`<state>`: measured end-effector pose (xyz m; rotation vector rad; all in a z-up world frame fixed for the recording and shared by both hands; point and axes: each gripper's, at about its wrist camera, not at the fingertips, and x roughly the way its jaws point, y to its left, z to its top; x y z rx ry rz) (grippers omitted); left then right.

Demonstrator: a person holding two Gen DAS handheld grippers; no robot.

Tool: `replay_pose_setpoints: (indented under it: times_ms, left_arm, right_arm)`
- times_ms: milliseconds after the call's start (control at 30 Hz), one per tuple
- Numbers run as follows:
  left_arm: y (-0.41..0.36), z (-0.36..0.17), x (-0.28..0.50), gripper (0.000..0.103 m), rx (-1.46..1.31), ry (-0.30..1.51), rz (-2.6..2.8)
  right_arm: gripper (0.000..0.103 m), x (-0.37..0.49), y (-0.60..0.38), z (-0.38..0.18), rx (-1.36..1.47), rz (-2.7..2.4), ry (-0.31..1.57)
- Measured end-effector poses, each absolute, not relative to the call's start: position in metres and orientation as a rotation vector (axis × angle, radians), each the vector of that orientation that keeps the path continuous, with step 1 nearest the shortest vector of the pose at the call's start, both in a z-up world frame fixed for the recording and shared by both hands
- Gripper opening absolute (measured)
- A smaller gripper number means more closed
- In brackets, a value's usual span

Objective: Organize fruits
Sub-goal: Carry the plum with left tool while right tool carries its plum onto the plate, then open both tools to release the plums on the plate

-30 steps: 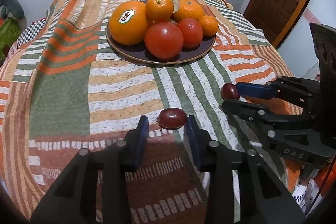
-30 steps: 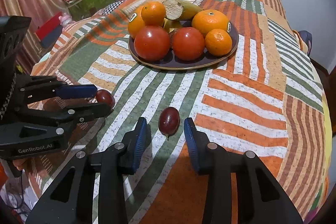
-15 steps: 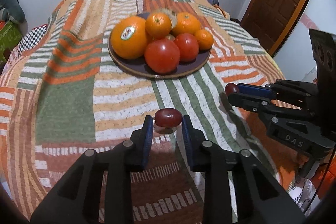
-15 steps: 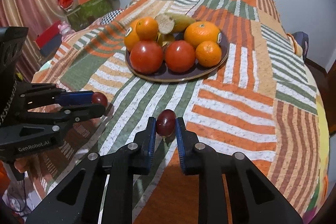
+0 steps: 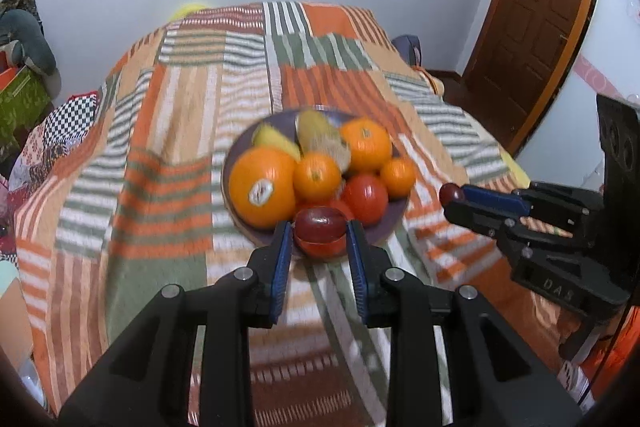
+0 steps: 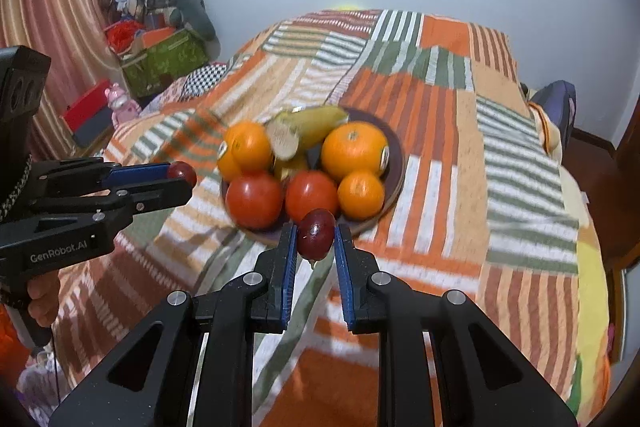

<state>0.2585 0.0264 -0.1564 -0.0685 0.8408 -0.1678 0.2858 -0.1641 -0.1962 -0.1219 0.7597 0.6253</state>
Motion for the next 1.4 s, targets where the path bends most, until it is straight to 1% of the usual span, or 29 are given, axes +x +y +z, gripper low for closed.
replay_pose_setpoints:
  times_ms: [333, 867, 933, 1000, 1067, 1233, 1400]
  left_arm:
    - [0.029, -0.147, 0.305, 0.028, -0.072, 0.802, -0.166]
    - [0.034, -0.167, 0.340, 0.028, -0.081, 0.857, -0.166]
    - [0.035, -0.169, 0.340, 0.030, -0.082, 0.865, -0.163]
    - [0.035, -0.169, 0.340, 0.038, -0.085, 0.867, -0.162]
    - [0.036, -0.169, 0.339, 0.043, -0.094, 0.868, -0.166]
    - [0.034, -0.159, 0.329, 0.044, -0.070, 0.840, -0.139]
    - [0.037, -0.130, 0.304, 0.044, -0.075, 0.766, -0.112]
  right_arm:
    - [0.018, 0.313, -0.147, -0.184, -0.128, 0.646, 0.709]
    - [0.018, 0.345, -0.118, -0.214, -0.148, 0.658, 0.789]
    - [0.018, 0.345, -0.117, -0.214, -0.157, 0.659, 0.791]
    - [0.018, 0.344, -0.114, -0.214, -0.175, 0.659, 0.794]
    - [0.019, 0.343, -0.113, -0.214, -0.185, 0.661, 0.800]
    - [0.020, 0.340, -0.115, -0.209, -0.190, 0.652, 0.790]
    - [0.020, 0.327, -0.123, -0.187, -0.191, 0.633, 0.736]
